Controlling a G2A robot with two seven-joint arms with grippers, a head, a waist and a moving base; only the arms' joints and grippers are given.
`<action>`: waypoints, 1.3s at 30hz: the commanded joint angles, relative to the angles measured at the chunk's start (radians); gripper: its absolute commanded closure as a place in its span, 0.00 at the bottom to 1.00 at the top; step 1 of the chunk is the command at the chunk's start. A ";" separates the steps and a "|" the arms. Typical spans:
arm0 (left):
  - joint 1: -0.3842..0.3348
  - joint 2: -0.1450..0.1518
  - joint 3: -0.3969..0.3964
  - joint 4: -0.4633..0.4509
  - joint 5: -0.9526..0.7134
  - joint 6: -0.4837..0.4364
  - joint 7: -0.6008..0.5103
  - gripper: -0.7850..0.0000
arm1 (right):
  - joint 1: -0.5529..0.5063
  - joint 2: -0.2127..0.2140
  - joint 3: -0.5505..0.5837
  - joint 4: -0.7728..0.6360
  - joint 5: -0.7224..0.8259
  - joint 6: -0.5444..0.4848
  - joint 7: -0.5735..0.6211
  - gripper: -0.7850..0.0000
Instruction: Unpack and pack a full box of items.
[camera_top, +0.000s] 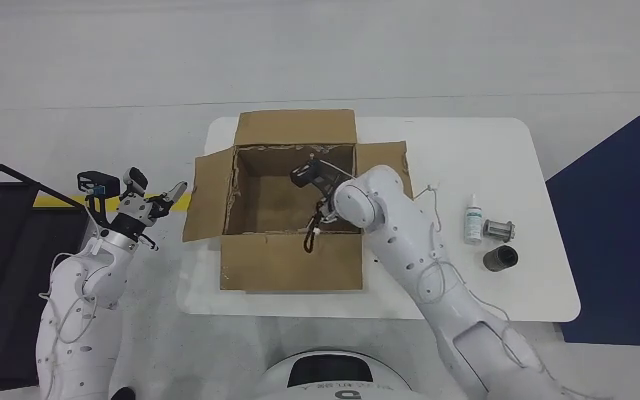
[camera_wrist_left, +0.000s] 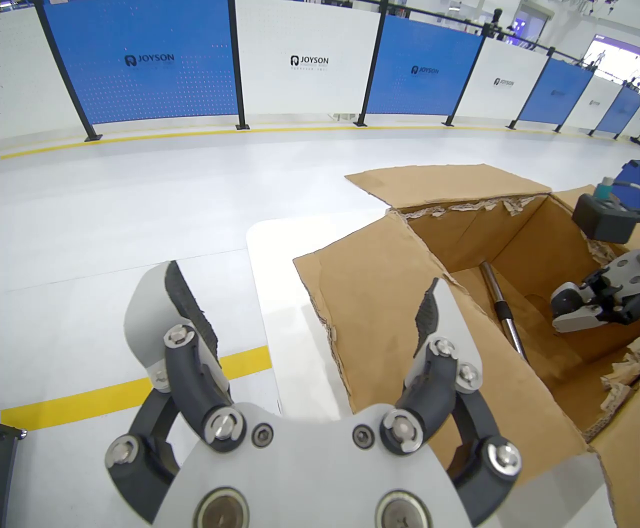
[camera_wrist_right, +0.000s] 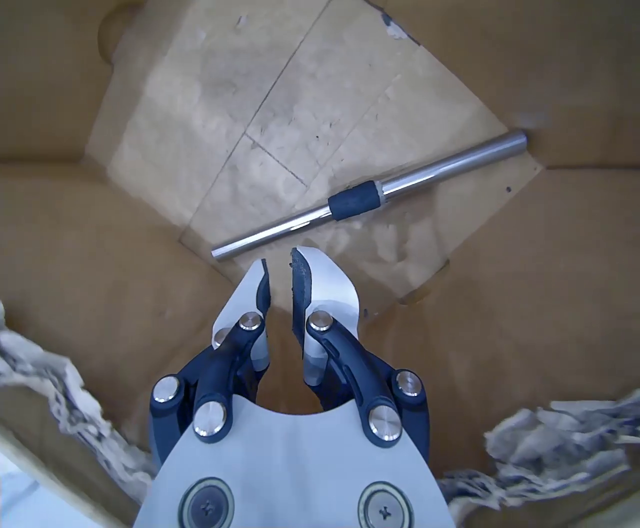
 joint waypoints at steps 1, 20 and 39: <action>0.000 0.000 0.000 0.000 0.000 0.000 0.000 0.00 | 0.006 0.004 -0.001 0.002 0.001 -0.041 0.006 0.78; 0.000 0.000 0.000 0.000 0.000 0.000 0.000 0.00 | 0.072 -0.010 -0.041 0.091 -0.061 0.083 -0.039 0.00; 0.000 0.000 0.000 0.000 0.000 0.000 0.000 0.00 | 0.314 -0.130 -0.302 0.499 -0.084 0.089 0.007 0.14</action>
